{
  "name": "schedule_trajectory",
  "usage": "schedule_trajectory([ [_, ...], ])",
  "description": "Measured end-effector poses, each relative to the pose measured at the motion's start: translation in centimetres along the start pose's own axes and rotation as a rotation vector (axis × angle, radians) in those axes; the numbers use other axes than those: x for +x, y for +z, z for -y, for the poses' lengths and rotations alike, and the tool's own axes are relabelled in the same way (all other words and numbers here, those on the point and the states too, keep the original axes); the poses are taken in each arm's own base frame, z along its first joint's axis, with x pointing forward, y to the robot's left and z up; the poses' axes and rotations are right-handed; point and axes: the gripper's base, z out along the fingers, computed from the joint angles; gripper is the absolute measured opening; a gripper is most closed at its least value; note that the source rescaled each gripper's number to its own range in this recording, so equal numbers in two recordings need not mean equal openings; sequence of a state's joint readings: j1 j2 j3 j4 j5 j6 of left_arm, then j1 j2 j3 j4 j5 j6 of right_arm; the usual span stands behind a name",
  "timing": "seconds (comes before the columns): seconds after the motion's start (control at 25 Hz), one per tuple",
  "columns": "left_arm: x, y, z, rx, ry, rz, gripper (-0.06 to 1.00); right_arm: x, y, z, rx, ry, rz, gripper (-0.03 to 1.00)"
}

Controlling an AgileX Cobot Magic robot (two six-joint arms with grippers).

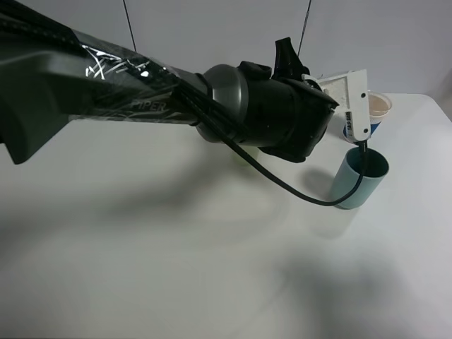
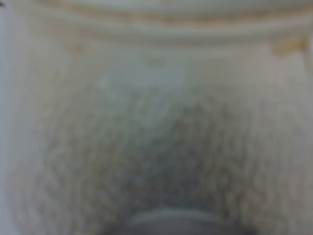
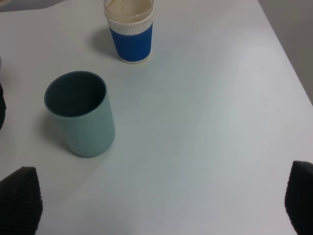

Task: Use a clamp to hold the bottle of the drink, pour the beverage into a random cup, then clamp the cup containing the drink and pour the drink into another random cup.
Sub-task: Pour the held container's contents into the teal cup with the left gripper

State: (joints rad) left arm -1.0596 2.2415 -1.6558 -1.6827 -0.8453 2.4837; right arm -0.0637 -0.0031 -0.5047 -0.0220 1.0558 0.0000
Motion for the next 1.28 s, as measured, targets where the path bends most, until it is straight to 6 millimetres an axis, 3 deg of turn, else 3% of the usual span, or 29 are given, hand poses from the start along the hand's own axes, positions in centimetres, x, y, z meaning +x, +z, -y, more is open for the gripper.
schedule_trajectory([
  [0.56, -0.8, 0.4, 1.6, -0.045, 0.142, 0.077, 0.06, 0.0, 0.0, 0.0, 0.0, 0.0, 0.0, 1.0],
  [1.28, -1.7, 0.5, 1.4, -0.152, 0.292, 0.17, 0.06, 0.0, 0.0, 0.0, 0.0, 0.0, 0.0, 1.0],
])
